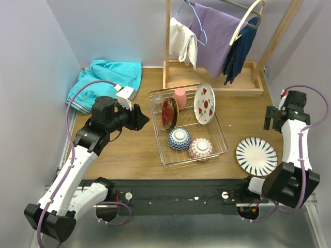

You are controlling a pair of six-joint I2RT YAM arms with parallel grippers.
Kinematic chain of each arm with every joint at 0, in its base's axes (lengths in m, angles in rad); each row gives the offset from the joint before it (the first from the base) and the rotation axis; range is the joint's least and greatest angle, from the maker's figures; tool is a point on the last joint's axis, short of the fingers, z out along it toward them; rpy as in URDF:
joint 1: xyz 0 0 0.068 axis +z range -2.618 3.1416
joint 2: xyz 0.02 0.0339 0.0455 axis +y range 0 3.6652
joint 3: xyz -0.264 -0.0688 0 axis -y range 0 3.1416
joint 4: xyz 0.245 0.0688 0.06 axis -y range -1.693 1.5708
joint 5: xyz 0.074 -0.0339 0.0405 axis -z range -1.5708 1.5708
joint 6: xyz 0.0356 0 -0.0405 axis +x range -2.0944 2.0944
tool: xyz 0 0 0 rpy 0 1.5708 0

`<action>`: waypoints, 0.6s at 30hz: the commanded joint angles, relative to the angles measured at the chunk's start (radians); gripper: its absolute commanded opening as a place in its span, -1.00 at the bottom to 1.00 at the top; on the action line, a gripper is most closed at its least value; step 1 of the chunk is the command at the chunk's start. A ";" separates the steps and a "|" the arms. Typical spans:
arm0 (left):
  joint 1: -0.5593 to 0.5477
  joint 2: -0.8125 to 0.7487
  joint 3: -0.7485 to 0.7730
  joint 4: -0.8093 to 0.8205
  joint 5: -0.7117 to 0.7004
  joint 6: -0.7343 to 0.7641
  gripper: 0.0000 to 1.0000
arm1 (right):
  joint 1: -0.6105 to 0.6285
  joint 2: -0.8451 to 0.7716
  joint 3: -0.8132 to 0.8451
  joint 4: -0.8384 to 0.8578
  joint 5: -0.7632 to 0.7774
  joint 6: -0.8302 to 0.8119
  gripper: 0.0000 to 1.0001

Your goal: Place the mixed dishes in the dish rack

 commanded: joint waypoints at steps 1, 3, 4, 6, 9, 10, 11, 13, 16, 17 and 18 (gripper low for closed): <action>0.009 0.047 0.053 0.034 0.235 0.083 0.13 | -0.216 0.094 0.038 -0.155 -0.403 -0.273 1.00; 0.007 0.087 0.067 0.042 0.276 0.083 0.16 | -0.280 0.174 0.061 -0.201 -0.466 -0.375 0.85; 0.007 0.101 0.079 0.046 0.294 0.082 0.16 | -0.334 0.199 0.064 -0.212 -0.512 -0.408 0.69; 0.008 0.139 0.090 0.060 0.334 0.083 0.15 | -0.376 0.283 0.087 -0.270 -0.550 -0.526 0.56; 0.008 0.184 0.114 0.076 0.345 0.089 0.15 | -0.440 0.358 0.119 -0.299 -0.595 -0.605 0.49; 0.009 0.193 0.128 0.074 0.346 0.095 0.15 | -0.465 0.395 0.149 -0.304 -0.621 -0.627 0.48; 0.009 0.213 0.134 0.068 0.343 0.108 0.15 | -0.469 0.407 0.163 -0.313 -0.630 -0.654 0.47; 0.010 0.233 0.152 0.057 0.337 0.128 0.15 | -0.472 0.433 0.186 -0.314 -0.647 -0.718 0.47; 0.012 0.267 0.172 0.020 0.314 0.177 0.15 | -0.472 0.466 0.199 -0.333 -0.647 -0.792 0.46; 0.015 0.282 0.177 0.004 0.313 0.187 0.15 | -0.471 0.498 0.205 -0.345 -0.643 -0.804 0.45; 0.015 0.290 0.180 -0.003 0.310 0.213 0.15 | -0.471 0.512 0.205 -0.351 -0.640 -0.830 0.44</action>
